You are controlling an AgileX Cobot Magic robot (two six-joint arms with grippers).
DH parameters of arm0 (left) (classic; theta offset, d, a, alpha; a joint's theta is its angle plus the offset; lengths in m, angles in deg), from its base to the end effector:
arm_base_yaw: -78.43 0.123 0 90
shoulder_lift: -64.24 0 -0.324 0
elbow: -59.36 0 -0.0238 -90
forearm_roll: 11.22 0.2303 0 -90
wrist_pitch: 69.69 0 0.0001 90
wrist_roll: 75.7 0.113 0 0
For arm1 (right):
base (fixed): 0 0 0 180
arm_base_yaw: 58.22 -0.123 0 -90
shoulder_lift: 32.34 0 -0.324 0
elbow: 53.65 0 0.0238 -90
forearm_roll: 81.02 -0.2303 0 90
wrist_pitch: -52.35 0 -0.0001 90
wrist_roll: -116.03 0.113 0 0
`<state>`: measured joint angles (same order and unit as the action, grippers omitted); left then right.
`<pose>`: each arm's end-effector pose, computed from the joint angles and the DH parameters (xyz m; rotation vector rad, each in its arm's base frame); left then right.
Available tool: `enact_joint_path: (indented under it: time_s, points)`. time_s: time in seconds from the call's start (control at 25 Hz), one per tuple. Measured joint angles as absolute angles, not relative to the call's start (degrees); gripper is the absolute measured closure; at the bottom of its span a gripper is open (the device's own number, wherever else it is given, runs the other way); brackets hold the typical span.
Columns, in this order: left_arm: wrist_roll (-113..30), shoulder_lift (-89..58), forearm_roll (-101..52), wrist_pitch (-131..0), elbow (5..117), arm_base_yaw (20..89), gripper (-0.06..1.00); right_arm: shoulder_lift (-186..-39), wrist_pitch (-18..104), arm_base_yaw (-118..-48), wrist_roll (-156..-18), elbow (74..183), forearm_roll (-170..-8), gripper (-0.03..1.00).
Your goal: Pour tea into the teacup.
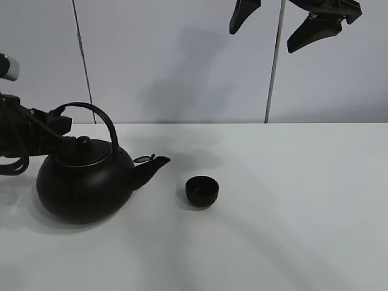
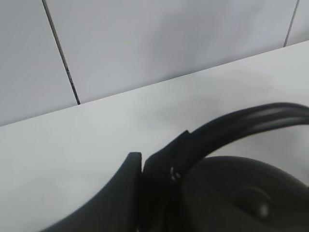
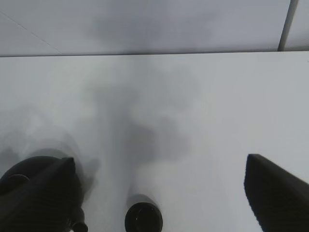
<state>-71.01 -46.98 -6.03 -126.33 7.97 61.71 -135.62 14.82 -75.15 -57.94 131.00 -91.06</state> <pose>0.3012 -0.0994 0.1811 0.4413 1.8012 -0.1814 0.3639 0.1233 0.3468 -0.1127 2.3946 0.3831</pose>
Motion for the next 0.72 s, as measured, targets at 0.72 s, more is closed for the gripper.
enact_joint_path:
  time_s: [0.72]
  points:
    - [-66.4, -43.21, 1.33, -108.58, 20.2, 56.05, 0.83, -135.62, 14.82, -75.15, -57.94, 131.0, -91.06, 0.32]
